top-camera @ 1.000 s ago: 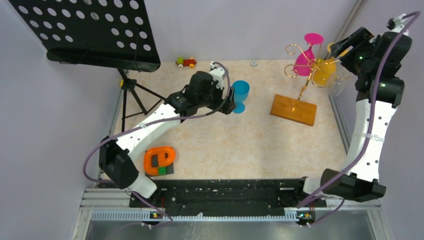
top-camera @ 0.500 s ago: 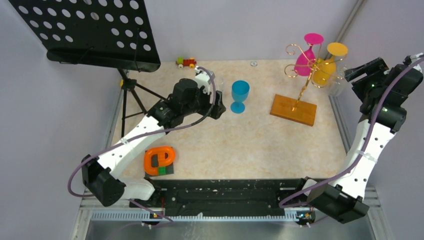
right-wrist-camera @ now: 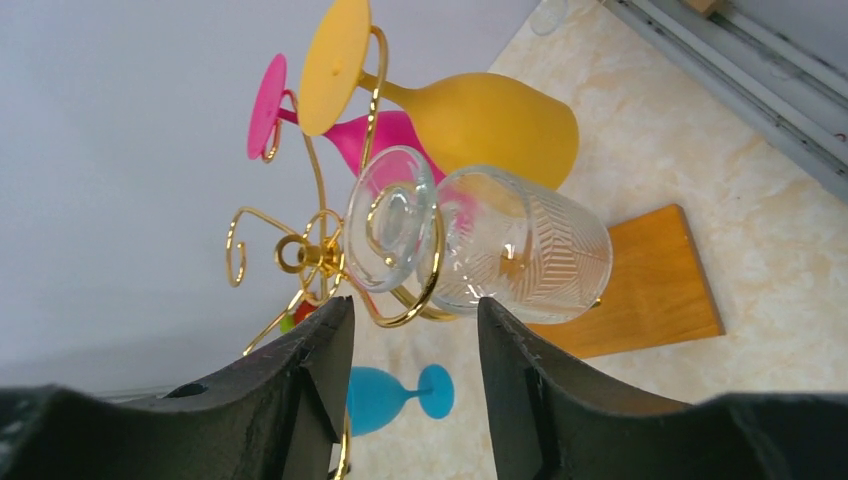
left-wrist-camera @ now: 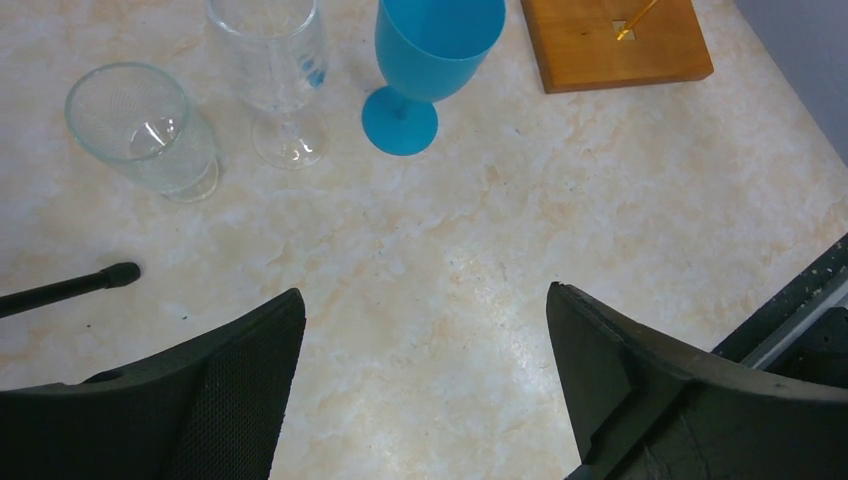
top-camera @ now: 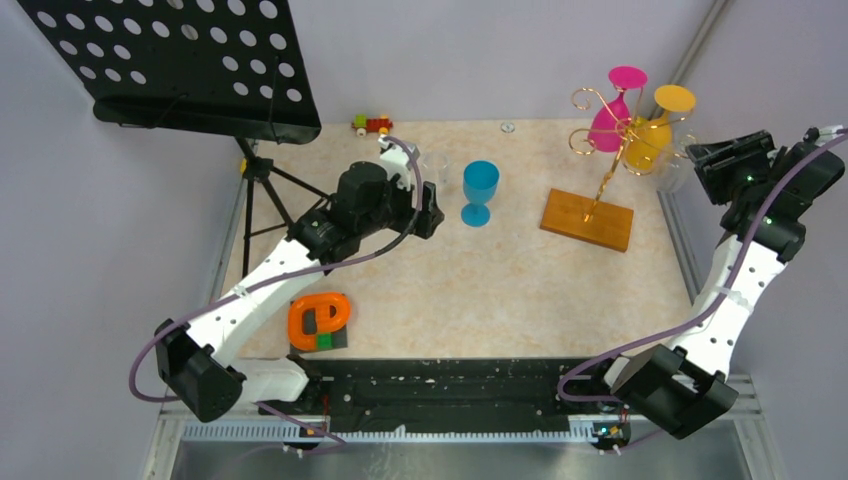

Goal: Take the wine glass off the wine glass rack

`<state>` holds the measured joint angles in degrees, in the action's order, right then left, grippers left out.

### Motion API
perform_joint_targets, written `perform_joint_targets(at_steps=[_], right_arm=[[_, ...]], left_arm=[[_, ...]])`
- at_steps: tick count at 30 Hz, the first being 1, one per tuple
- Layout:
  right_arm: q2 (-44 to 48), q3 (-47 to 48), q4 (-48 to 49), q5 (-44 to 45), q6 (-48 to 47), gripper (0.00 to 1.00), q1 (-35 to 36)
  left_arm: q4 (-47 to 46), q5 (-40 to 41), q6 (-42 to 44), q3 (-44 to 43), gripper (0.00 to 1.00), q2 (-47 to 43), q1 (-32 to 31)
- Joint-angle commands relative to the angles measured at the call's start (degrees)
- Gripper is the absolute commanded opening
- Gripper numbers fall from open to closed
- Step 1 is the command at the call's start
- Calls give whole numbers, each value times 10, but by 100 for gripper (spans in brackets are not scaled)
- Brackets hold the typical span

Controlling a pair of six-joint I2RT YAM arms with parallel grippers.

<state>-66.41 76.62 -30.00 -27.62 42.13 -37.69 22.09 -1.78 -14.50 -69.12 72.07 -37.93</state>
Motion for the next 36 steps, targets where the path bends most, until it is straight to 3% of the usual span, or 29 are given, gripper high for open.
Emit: perform_joint_targets(at_steps=[1,8,16,21,29,36], right_arm=[[-3,27,42,-38,19,51,-5],[-35,74,3,-7,2,55,-5],[-65,88,18,0,-9,46,-5],[-74,89,32,-11,-11,30,-5],[-76,76,40,-11,-22,28,-5],[-76,90,34,-10,-38,16,-4]], left_arm=[[-23,31,-3,5,94,-23,6],[-23,37,-3,11,94,-28,10],[-26,36,1,15,94,-27,14],[-27,33,2,17,94,-26,14],[-28,28,2,19,94,-28,14],[-30,26,2,20,94,-29,15]])
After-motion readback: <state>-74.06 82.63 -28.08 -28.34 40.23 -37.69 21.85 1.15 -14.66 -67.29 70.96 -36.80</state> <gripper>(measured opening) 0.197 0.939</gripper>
